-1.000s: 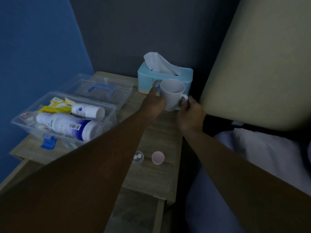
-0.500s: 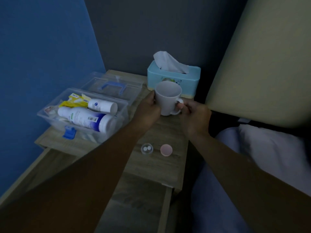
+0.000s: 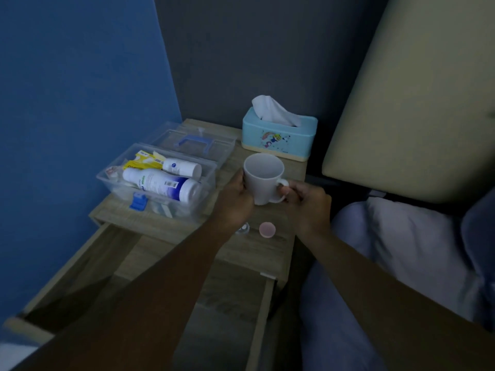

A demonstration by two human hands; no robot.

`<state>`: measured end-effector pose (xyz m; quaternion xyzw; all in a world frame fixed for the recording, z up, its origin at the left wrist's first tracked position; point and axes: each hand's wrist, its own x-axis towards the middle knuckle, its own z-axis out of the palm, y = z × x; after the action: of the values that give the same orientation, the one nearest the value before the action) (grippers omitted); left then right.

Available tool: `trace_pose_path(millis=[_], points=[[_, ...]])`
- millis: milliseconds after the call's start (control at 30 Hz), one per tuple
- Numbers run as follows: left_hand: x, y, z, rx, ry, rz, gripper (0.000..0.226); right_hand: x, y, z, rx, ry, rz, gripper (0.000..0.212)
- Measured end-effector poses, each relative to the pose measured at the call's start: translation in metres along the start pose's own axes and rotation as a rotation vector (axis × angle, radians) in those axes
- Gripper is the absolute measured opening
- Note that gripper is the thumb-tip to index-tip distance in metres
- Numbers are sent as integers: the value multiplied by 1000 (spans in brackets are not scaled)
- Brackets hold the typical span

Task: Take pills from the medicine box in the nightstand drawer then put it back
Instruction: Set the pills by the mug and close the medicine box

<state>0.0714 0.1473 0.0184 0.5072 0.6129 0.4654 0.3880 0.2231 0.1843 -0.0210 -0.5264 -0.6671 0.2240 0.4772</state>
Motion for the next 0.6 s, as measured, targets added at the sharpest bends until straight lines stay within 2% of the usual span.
trace_pose_path(millis=[100,400,600], points=[[-4,-3,-1,66,31,-26,48,-5,-1,1,-17,-12,24,14],[-10,-16,1,62,-3,-20,53,-16,-1,3,22,-19,38,14],[-11,-26,-5,78,-81,2,63,-23,-6,0,11,-33,62,16]])
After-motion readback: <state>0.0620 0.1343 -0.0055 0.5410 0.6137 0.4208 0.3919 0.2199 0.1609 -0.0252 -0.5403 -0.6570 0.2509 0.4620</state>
